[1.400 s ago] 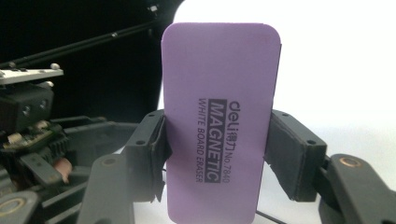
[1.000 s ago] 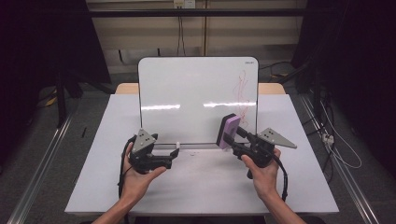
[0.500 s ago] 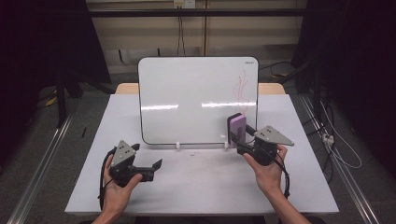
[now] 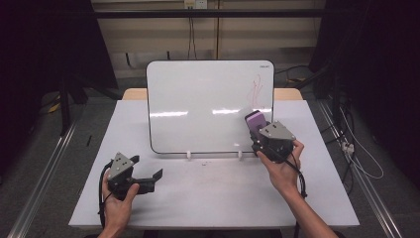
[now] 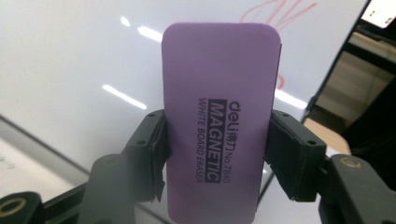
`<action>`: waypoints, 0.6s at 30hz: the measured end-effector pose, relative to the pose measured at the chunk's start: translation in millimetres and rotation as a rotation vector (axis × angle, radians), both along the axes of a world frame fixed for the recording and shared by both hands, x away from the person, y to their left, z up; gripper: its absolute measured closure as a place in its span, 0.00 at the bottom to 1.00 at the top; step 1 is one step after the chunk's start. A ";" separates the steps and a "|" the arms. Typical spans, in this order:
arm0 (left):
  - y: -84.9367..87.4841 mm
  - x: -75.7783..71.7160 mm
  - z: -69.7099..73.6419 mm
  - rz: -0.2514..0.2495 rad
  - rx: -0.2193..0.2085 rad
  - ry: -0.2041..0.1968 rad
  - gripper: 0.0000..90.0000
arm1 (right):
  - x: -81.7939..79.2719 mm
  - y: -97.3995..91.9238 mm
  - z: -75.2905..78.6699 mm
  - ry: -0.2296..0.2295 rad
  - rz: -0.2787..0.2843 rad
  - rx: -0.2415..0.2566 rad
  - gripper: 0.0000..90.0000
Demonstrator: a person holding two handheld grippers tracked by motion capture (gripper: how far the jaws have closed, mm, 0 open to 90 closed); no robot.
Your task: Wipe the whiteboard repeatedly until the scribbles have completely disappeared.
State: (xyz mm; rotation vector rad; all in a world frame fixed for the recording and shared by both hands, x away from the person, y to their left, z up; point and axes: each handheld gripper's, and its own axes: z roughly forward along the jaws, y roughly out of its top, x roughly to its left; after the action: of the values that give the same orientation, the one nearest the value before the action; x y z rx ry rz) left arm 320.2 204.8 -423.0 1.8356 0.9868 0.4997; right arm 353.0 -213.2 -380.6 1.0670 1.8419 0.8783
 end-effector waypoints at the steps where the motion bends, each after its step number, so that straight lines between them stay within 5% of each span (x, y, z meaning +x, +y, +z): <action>1: -0.2 0.3 -0.3 0.003 -0.004 0.001 0.05 | 3.0 -0.9 -0.5 0.007 -0.004 -0.003 0.46; 9: -0.2 0.8 -0.8 -0.004 0.005 0.003 0.05 | 24.6 -1.0 -6.3 0.039 -0.038 -0.078 0.46; 18: 1.1 1.2 -0.8 0.001 0.003 0.001 0.05 | 32.9 14.3 -16.9 0.019 -0.034 -0.207 0.46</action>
State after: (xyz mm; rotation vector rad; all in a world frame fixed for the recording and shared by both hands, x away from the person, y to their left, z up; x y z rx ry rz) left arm 321.4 205.9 -423.7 1.8385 0.9875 0.5012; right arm 385.9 -198.9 -397.5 0.9756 1.8794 0.6434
